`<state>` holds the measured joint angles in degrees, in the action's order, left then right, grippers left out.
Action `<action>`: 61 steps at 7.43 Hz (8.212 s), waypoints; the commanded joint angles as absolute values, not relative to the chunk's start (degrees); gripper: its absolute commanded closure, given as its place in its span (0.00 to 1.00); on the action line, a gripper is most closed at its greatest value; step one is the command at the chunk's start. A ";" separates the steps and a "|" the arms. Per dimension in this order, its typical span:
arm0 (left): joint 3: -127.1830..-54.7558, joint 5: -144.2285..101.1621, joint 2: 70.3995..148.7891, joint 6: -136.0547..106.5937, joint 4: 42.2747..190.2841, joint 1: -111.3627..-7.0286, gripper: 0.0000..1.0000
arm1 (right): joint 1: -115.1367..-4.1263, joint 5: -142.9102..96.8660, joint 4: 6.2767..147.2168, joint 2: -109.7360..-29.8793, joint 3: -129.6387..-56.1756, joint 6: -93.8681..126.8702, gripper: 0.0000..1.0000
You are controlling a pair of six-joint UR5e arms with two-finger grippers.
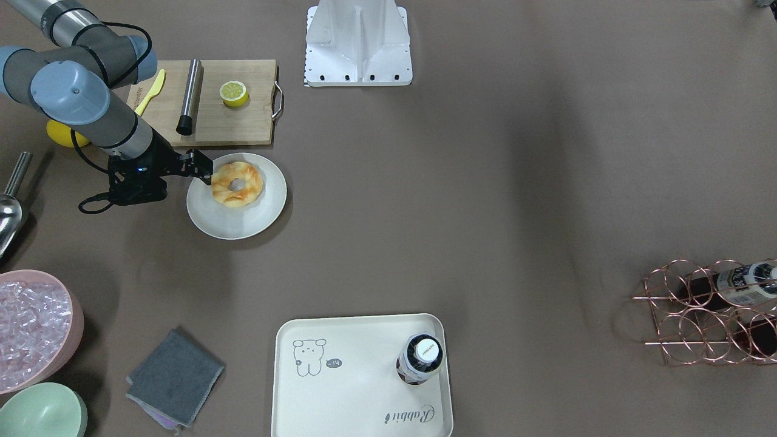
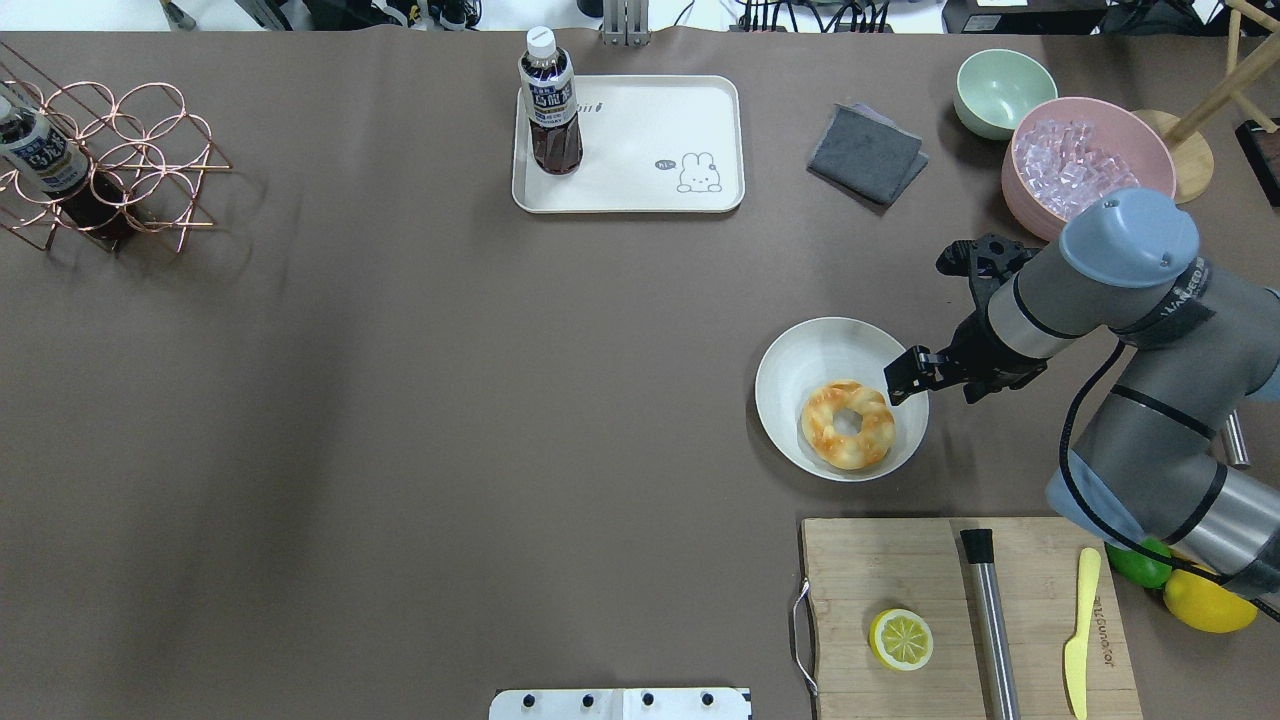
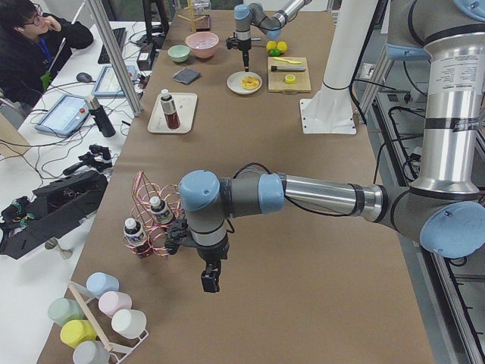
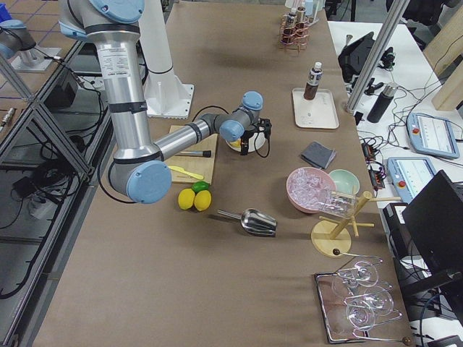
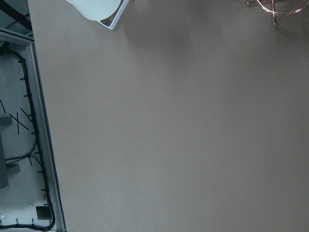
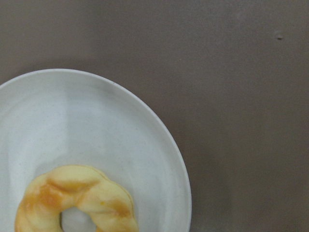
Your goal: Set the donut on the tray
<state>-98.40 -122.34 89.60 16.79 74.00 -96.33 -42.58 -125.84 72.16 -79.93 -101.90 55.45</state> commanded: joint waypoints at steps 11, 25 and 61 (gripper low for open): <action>-98.09 -122.34 90.26 16.79 74.00 -96.24 0.02 | -42.10 -122.43 72.16 -77.34 -98.26 57.74 0.60; -97.47 -121.46 91.32 16.70 74.00 -96.42 0.02 | -47.36 -127.18 72.51 -70.70 -99.08 59.15 1.00; -95.71 -121.38 95.10 16.61 71.99 -96.42 0.02 | -52.73 -121.64 53.44 -27.77 -37.35 59.50 0.01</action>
